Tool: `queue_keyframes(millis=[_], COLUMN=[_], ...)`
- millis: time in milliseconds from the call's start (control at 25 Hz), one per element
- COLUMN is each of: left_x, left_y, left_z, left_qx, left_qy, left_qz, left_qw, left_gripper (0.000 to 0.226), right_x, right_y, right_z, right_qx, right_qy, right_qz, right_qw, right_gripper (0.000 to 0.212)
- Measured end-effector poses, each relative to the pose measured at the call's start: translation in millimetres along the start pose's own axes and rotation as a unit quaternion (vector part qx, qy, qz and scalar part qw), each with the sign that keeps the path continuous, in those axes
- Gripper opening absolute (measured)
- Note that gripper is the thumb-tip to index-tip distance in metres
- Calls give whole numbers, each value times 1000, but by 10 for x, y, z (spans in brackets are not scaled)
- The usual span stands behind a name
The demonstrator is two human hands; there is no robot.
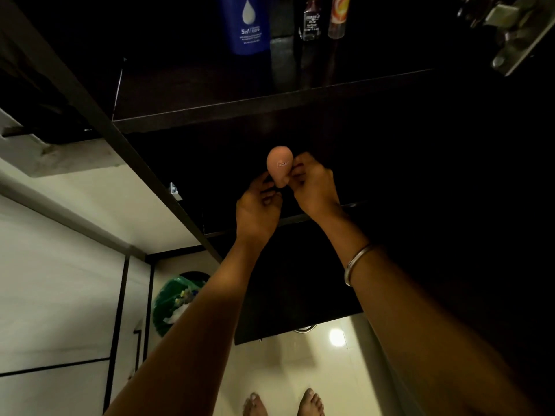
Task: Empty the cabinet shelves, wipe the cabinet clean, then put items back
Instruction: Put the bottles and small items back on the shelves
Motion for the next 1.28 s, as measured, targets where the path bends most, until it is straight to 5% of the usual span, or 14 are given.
queue_keyframes(millis=[280,560,920,1120,1280], left_x=[2,-12,-798,-1479,-2006], left_y=[0,130,473,819,1088], left_z=[-13,82,509,925,1365], left_qx=[9,15,33,-13,-62], left_qy=[-5,-16,-152,-235,-239], left_qz=[2,28,-112,-228,-269], left_qw=[1000,999,981,945,931], left_gripper=[37,42,46,52,51], right_x=[-9,-128,630,1373,1877], right_y=[-3,202,585,926,1287], right_z=[2,30,431,860,1195], right_qx=[22,4,36,-26,-65], right_qy=[16,-27,157,252,281], right_qz=[-3,-68,38,148,178], right_qw=[1000,997,986,956,941], right_gripper=[17,42,56,79,74])
Point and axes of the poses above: each hand's wrist, its own y-axis away from the middle knuckle, its own z-axis out of the back of the hand, x = y × z, the point moved 8 cm from there along -y, towards the middle knuckle, and after that the axes turned 4 degrees about -y, right-handed, at the moved point
